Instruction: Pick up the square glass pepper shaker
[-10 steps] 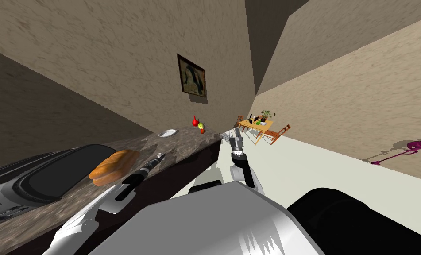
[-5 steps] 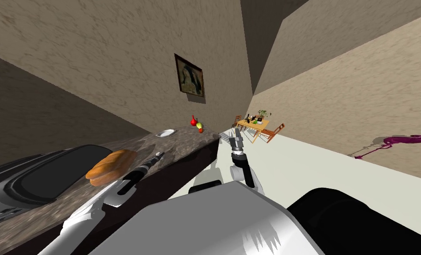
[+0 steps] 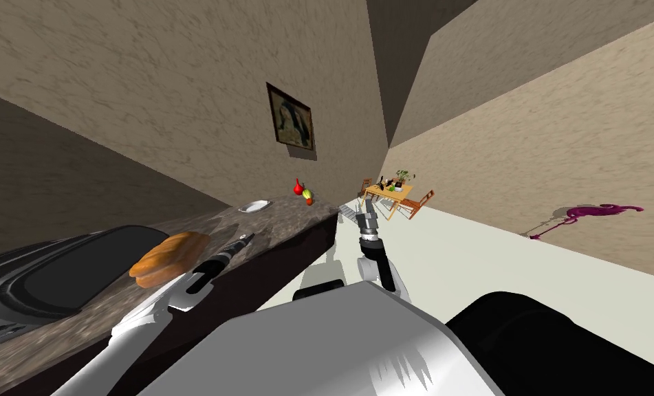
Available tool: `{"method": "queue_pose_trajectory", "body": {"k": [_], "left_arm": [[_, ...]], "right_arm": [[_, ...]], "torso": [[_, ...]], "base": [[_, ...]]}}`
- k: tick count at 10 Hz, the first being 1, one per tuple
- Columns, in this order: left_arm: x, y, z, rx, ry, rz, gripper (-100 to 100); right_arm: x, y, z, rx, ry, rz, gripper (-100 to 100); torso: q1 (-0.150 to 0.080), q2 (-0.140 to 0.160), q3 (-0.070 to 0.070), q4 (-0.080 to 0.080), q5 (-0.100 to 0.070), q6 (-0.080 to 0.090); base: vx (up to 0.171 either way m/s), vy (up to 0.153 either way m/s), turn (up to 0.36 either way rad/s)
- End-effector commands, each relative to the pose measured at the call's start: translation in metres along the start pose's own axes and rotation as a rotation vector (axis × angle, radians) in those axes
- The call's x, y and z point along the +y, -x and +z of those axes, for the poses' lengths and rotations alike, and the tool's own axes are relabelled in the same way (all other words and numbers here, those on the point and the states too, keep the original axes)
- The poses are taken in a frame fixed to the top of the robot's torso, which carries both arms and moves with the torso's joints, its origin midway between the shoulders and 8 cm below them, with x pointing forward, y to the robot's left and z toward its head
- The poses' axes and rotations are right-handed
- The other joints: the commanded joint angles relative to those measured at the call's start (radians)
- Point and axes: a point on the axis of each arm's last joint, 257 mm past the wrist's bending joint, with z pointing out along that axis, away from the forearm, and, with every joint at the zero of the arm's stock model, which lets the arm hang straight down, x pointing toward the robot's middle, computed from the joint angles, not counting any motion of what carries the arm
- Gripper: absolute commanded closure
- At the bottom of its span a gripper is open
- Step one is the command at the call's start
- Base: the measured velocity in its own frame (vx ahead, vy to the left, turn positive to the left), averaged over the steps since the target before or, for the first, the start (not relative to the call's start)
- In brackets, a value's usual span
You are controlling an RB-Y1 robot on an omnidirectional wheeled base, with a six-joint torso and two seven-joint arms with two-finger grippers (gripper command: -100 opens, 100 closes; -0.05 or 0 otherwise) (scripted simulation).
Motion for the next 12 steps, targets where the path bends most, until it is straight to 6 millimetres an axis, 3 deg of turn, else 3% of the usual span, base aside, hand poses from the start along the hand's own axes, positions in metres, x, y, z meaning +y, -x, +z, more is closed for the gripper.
{"method": "queue_pose_trajectory", "body": {"k": [1, 2, 3, 4, 6, 7, 8, 11, 12], "left_arm": [[0.007, 0.003, 0.006, 0.0, 0.014, -0.004, -100], [0.019, -0.005, 0.002, 0.016, 0.038, -0.008, -100], [0.008, 0.013, 0.015, -0.011, 0.003, -0.006, -100], [0.012, 0.016, 0.02, -0.013, 0.016, -0.011, -100], [0.033, 0.001, 0.013, 0.016, 0.059, -0.02, -100], [0.021, 0.017, 0.025, -0.007, 0.023, -0.02, -100], [0.021, 0.021, 0.028, -0.012, 0.024, -0.022, -100], [0.043, 0.008, 0.024, 0.015, 0.073, -0.037, -100], [0.035, 0.023, 0.035, -0.002, 0.048, -0.043, -100]], "right_arm": [[0.0, 0.0, 0.0, 0.0, 0.0, 0.0, 0], [0.0, 0.0, 0.0, 0.0, 0.0, 0.0, 0], [0.0, 0.0, 0.0, 0.0, 0.0, 0.0, 0], [0.0, 0.0, 0.0, 0.0, 0.0, 0.0, 0], [0.0, 0.0, 0.0, 0.0, 0.0, 0.0, 0], [0.0, 0.0, 0.0, 0.0, 0.0, 0.0, 0], [0.0, 0.0, 0.0, 0.0, 0.0, 0.0, 0], [0.0, 0.0, 0.0, 0.0, 0.0, 0.0, 0], [0.0, 0.0, 0.0, 0.0, 0.0, 0.0, 0]], "torso": [[0.0, 0.0, 0.0, 0.0, 0.0, 0.0], [0.001, -0.002, -0.001, 0.0, 0.0, 0.0], [0.002, -0.004, -0.002, -0.001, 0.0, 0.0], [0.0, -0.002, -0.001, -0.001, 0.0, 0.001], [0.001, -0.001, -0.001, 0.0, 0.0, -0.001], [0.002, -0.003, -0.002, -0.001, 0.001, -0.001], [0.001, -0.001, -0.001, 0.0, 0.0, 0.0], [0.002, -0.003, -0.002, -0.001, 0.0, -0.001], [0.002, -0.004, -0.002, -0.001, 0.001, -0.001]], "base": [[-0.029, -0.019, 0.004], [0.0, -0.005, 0.011], [-0.054, -0.033, -0.118], [-0.081, -0.029, -0.079], [-0.028, -0.006, 0.01], [-0.06, -0.02, -0.09], [-0.074, -0.032, -0.08], [-0.016, -0.011, -0.002], [-0.065, -0.02, -0.113]]}}
